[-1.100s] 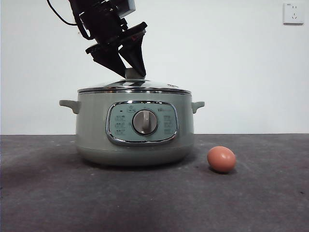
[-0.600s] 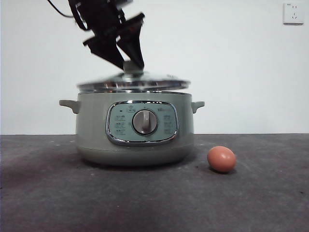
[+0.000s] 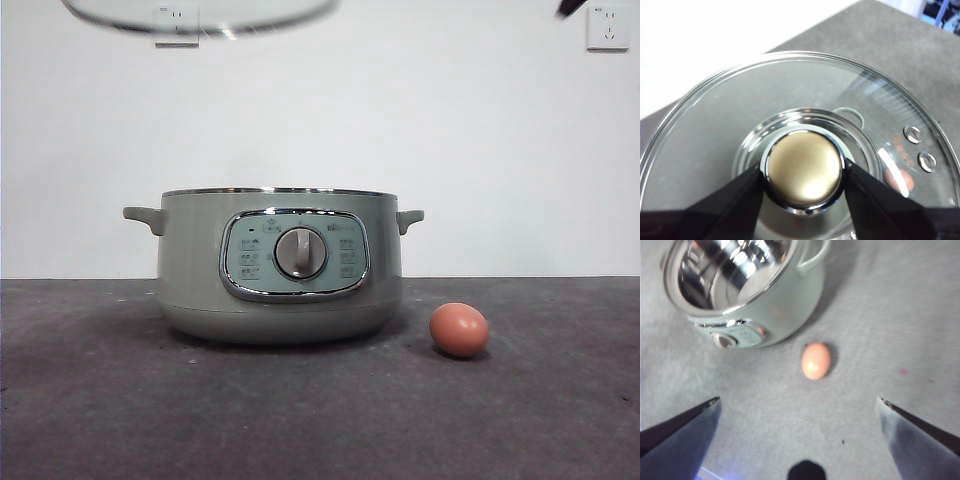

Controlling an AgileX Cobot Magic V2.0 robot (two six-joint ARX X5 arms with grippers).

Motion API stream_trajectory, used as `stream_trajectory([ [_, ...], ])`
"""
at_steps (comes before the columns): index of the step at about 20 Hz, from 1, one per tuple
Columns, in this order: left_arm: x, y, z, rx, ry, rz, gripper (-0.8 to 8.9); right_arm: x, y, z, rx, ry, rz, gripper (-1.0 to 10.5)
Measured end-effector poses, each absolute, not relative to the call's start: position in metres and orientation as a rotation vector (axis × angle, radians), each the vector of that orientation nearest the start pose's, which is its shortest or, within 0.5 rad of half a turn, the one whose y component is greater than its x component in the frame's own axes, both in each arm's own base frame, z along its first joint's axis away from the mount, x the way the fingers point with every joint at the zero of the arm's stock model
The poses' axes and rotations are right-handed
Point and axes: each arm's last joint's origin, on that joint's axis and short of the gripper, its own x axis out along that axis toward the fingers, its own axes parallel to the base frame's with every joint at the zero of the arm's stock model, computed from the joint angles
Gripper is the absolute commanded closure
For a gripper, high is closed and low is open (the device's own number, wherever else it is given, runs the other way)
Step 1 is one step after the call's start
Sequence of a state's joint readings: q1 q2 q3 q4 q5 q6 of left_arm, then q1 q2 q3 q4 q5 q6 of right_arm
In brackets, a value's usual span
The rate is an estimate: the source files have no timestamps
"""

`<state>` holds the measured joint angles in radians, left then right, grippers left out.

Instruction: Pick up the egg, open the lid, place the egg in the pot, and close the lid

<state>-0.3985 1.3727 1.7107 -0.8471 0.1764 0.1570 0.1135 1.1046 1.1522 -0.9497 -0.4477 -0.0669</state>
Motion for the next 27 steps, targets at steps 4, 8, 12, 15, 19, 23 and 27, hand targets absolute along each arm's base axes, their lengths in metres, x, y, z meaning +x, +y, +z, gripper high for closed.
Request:
stream_trajectory([
  [4,0.191,-0.075,0.476,0.181,0.432,-0.544,8.21,0.234,0.068,0.313,0.014,0.934,0.596,4.2],
  [8,0.146,-0.056,0.483,0.171,0.430,-0.527,8.21,0.262,0.097,0.281,-0.051,1.003,0.583,4.2],
  [12,0.108,-0.042,0.475,0.169,0.425,-0.511,8.21,0.282,0.118,0.250,-0.109,1.060,0.548,4.2],
  [15,0.085,-0.034,0.458,0.157,0.440,-0.500,8.21,0.291,0.126,0.232,-0.122,1.096,0.520,4.2],
  [19,0.063,-0.026,0.429,0.127,0.470,-0.493,8.21,0.301,0.131,0.211,-0.123,1.157,0.490,4.2],
  [23,0.051,-0.022,0.416,0.107,0.489,-0.472,8.21,0.304,0.137,0.197,-0.147,1.189,0.476,4.2],
  [27,0.050,-0.021,0.417,0.107,0.482,-0.461,8.21,0.307,0.146,0.185,-0.163,1.193,0.460,4.2],
])
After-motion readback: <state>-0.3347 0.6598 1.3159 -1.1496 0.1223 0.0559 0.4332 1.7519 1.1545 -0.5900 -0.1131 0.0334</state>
